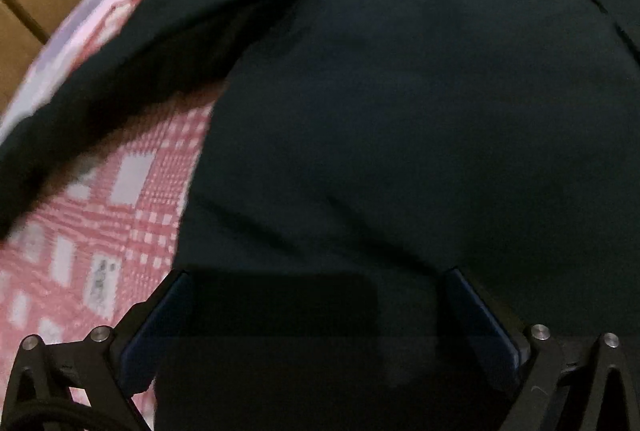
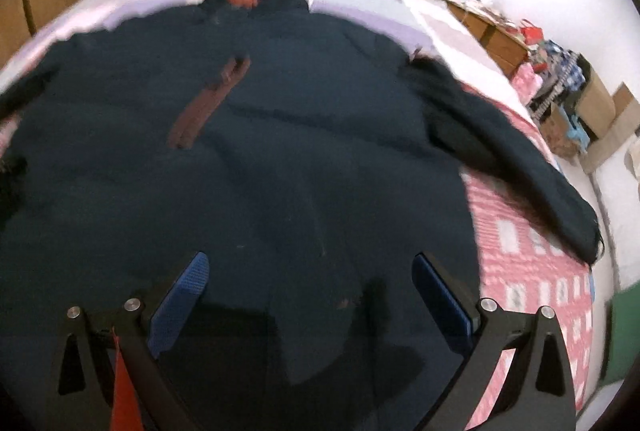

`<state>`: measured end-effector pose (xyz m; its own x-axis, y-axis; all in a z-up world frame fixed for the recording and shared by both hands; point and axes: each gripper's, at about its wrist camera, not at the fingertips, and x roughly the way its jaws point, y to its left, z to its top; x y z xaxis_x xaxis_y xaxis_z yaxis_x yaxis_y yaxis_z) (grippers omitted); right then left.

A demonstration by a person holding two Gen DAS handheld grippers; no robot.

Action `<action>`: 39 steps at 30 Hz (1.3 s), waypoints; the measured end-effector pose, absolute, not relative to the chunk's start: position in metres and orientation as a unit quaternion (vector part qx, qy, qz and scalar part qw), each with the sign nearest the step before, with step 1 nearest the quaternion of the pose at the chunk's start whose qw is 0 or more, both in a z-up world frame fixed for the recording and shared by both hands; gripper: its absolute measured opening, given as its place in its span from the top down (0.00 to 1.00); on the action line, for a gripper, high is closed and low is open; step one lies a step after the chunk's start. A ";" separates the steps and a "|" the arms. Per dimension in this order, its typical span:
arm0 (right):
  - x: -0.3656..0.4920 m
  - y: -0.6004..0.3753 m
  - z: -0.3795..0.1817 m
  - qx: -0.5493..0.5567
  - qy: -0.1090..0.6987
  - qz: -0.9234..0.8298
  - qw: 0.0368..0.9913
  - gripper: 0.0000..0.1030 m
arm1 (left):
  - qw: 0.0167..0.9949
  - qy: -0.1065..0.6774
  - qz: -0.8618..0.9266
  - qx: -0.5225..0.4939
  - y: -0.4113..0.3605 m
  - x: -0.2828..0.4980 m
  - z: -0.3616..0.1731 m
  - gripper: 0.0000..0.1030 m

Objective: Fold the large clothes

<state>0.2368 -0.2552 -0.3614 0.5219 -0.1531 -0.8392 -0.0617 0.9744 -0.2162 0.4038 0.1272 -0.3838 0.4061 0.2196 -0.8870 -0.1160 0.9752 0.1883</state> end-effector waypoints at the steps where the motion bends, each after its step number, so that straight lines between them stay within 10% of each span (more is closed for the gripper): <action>1: 0.237 -0.273 -0.370 -0.098 0.483 -0.022 0.870 0.00 | 0.840 0.528 0.113 0.044 0.142 0.402 -0.384 0.00; 39: -0.030 -0.354 -0.351 -0.004 0.568 -0.139 0.811 0.00 | 0.786 0.614 0.054 0.043 0.180 0.139 -0.364 0.00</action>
<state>-0.0300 -0.3536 -0.3506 0.3164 -0.2306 -0.9202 0.2218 0.9611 -0.1646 0.1394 0.1798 -0.3640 0.2391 0.1367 -0.9613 -0.0321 0.9906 0.1329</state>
